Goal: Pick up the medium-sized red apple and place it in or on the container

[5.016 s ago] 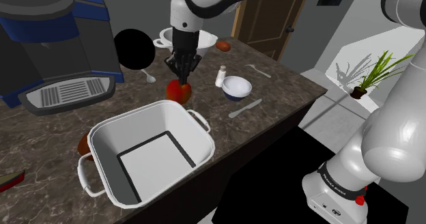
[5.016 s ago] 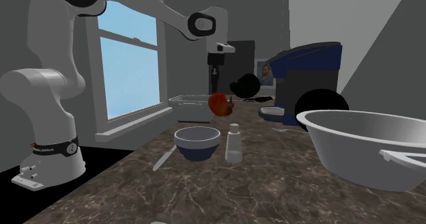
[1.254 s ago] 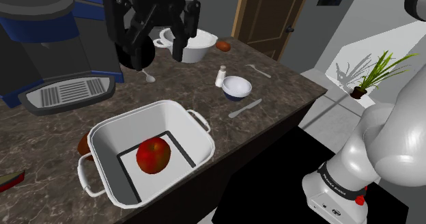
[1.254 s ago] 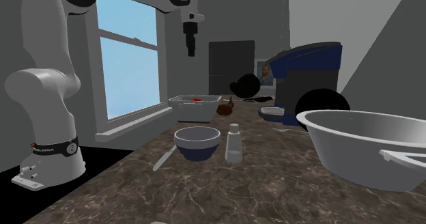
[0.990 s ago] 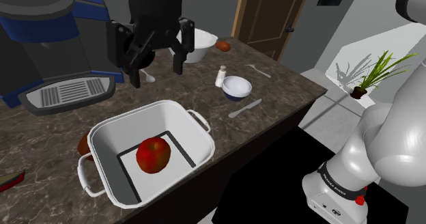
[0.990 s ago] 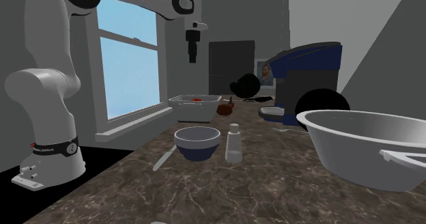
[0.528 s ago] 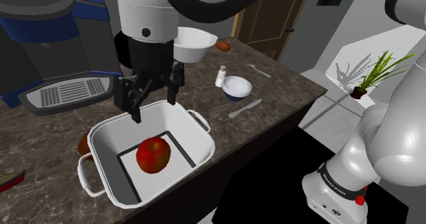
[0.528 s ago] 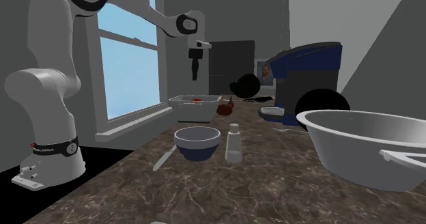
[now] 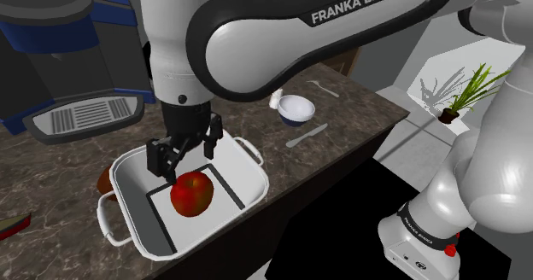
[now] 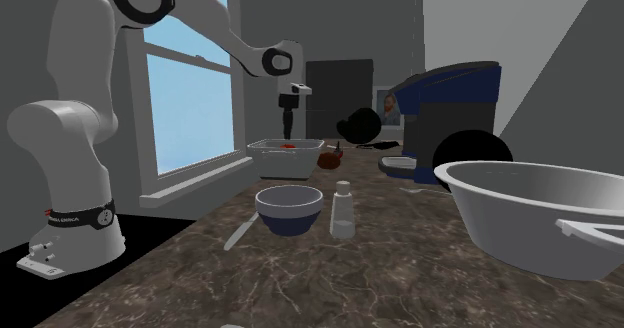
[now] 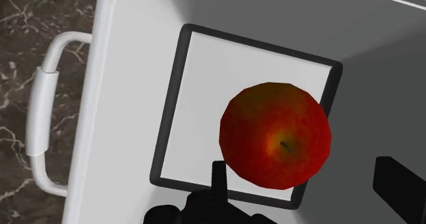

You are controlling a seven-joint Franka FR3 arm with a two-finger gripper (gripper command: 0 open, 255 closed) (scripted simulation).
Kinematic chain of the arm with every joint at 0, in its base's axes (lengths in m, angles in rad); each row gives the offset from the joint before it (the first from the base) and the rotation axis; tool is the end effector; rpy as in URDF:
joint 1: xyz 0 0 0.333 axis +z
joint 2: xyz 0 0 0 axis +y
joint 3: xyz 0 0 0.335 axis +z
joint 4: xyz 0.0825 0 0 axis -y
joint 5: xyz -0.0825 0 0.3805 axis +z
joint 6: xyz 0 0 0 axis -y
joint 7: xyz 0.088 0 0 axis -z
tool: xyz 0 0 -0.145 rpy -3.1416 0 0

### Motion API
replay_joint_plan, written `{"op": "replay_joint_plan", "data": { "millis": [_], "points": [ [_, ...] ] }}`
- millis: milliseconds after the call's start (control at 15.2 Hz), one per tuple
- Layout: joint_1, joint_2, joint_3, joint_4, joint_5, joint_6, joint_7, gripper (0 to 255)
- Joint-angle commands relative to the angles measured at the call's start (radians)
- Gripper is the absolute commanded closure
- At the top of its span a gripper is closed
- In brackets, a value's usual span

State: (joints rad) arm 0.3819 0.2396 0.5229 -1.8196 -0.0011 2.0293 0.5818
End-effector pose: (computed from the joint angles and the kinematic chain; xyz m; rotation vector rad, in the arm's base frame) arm 0.3933 0.4742 0.4042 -3.0145 -0.4725 0.1196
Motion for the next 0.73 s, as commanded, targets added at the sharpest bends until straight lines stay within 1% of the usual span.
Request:
{"op": "replay_joint_plan", "data": {
  "millis": [0,198,660],
  "points": [
    [0.003,0.010,-0.001,-0.020,-0.005,0.029,0.003,0],
    [0.007,0.023,-0.002,-0.039,-0.012,0.061,0.007,0],
    [0.007,0.023,-0.002,-0.039,-0.013,0.060,0.007,0]
  ]
}}
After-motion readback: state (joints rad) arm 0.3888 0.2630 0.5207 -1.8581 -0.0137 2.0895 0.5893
